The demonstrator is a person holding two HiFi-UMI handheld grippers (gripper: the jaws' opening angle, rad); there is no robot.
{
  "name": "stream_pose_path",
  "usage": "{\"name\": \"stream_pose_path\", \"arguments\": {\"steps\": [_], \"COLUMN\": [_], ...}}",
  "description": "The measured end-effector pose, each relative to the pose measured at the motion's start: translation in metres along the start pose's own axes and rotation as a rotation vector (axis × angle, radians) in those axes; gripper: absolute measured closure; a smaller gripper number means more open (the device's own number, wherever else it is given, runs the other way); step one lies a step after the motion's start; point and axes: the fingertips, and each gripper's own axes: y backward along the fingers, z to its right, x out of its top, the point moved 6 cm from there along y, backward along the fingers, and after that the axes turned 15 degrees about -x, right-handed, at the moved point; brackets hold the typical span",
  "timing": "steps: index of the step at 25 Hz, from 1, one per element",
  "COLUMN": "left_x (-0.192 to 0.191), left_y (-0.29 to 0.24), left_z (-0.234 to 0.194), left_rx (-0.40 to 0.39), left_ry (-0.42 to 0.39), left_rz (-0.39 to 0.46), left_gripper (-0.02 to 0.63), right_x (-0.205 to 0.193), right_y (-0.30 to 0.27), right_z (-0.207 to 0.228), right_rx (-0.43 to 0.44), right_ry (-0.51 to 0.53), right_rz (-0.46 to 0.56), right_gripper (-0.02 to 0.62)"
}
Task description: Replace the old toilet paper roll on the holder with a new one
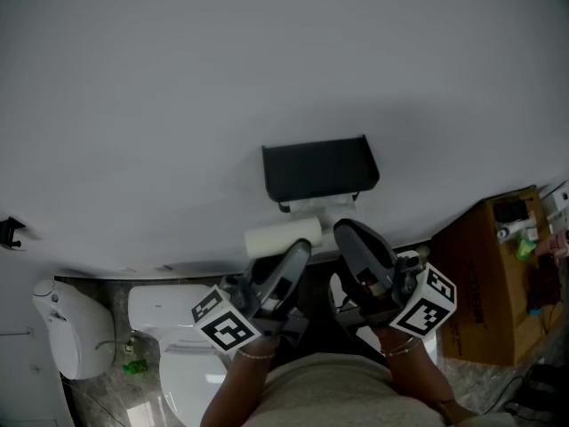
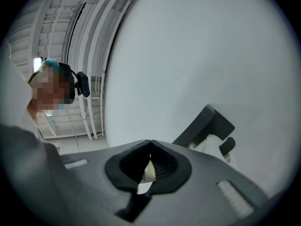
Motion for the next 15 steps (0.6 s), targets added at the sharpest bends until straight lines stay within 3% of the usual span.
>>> {"name": "stream_pose_path", "arguments": {"steps": [15], "left_x": [-0.0002], "left_y": [-0.0054], "left_z": [-0.0022], "left_rx": [-0.006], "left_ry": [0.003], "left_rz": [-0.004], "left_gripper": [0.396], "right_x": [0.0003], "right_y": [-0.0043], "right_z": [0.0001], "right_rx": [0.026], "right_ry": [0.022], "right_rz": [-0.025], "right_gripper": [0.592]}}
